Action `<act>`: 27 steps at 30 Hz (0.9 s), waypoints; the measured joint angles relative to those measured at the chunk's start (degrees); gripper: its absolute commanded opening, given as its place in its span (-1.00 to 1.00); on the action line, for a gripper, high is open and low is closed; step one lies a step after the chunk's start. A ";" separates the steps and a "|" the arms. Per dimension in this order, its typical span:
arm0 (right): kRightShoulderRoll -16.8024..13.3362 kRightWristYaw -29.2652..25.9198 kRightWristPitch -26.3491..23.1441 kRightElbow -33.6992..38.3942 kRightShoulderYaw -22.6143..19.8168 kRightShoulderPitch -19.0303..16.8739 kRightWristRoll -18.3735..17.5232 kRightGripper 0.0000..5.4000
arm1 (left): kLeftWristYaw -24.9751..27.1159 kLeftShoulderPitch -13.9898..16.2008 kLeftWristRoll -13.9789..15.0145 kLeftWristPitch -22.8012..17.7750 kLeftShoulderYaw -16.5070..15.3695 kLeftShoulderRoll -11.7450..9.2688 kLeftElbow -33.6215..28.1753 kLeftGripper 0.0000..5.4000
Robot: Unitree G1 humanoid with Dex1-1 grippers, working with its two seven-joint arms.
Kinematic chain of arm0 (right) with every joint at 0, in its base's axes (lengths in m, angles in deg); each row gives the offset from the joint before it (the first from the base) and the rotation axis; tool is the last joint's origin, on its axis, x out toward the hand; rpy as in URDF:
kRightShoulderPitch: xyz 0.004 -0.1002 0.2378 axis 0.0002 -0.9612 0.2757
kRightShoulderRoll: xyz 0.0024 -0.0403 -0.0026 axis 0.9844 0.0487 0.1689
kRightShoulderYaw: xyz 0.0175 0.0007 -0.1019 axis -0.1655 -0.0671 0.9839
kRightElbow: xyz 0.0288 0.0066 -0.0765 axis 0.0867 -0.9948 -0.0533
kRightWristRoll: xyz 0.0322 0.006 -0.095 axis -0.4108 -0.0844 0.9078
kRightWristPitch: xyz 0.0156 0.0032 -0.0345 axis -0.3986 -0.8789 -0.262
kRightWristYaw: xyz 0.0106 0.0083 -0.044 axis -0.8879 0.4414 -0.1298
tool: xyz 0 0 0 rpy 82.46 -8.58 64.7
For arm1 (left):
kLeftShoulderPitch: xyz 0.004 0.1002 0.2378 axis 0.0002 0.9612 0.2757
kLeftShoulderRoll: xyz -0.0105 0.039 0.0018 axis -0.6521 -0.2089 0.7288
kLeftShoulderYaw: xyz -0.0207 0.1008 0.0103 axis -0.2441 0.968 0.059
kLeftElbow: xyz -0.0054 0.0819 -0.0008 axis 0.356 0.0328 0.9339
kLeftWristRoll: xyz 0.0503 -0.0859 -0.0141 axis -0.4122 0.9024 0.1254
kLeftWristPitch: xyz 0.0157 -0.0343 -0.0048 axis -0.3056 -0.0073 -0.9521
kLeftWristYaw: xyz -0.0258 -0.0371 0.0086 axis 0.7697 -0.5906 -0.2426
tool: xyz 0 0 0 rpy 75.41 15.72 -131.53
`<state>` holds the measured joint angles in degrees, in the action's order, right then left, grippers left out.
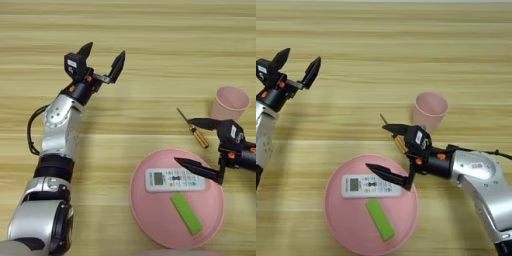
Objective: Move the objects on the table
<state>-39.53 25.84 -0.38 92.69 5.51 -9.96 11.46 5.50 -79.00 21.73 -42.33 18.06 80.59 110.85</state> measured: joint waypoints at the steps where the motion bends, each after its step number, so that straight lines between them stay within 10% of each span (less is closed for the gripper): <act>1: -0.63 -0.97 -0.29 -0.25 0.09 0.37 0.00 0.99 | -0.01 0.00 0.00 0.00 0.00 0.01 0.00 1.00; 10: -7.11 -10.83 -1.61 -4.75 4.61 6.06 2.92 0.99 | -0.03 0.02 -0.01 -0.01 0.17 0.29 -0.39 1.00; 27: -6.46 -14.02 4.66 -14.53 13.99 10.80 14.29 0.99 | -1.48 0.07 -0.09 -0.02 0.05 0.78 -0.92 1.00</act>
<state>-45.99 11.82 4.27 78.16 19.50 0.84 25.75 4.02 -78.93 21.64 -42.35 18.11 81.37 109.93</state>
